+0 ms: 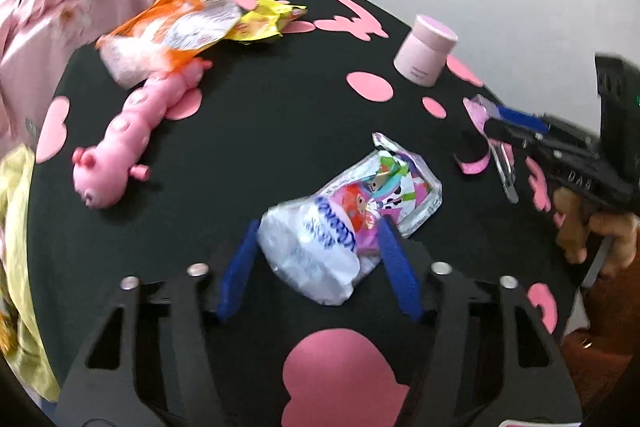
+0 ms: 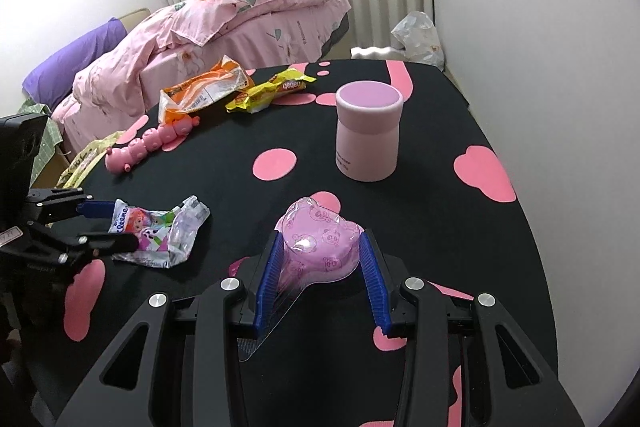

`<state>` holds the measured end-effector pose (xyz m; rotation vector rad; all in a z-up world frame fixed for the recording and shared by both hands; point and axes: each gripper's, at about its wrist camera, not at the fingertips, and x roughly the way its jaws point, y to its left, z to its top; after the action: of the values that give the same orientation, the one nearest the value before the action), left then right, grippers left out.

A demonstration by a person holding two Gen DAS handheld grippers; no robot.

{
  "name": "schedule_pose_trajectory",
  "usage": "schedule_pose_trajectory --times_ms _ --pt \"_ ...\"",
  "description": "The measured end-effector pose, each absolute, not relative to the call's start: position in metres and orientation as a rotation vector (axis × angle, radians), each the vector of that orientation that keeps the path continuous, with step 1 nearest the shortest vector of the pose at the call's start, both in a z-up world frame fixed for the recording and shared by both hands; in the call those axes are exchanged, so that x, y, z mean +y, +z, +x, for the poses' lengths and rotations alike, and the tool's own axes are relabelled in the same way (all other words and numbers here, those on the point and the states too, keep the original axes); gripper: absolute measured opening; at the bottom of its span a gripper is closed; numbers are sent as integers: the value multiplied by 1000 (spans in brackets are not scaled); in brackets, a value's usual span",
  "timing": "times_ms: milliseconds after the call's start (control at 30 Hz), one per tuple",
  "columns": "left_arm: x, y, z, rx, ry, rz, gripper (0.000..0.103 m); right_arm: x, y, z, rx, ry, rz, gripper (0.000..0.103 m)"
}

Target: Collect trash

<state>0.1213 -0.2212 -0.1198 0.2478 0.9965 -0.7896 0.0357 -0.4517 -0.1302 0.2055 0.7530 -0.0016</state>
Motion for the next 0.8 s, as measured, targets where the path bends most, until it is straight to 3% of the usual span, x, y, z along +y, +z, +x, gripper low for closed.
schedule_pose_trajectory --times_ms 100,300,800 --pt "-203 -119 124 1027 -793 135 33 -447 -124 35 736 7 192 38" --pt "-174 -98 116 962 -741 47 23 -434 -105 33 694 28 160 38" --pt "-72 -27 98 723 -527 -60 23 -362 -18 38 536 144 -7 38"
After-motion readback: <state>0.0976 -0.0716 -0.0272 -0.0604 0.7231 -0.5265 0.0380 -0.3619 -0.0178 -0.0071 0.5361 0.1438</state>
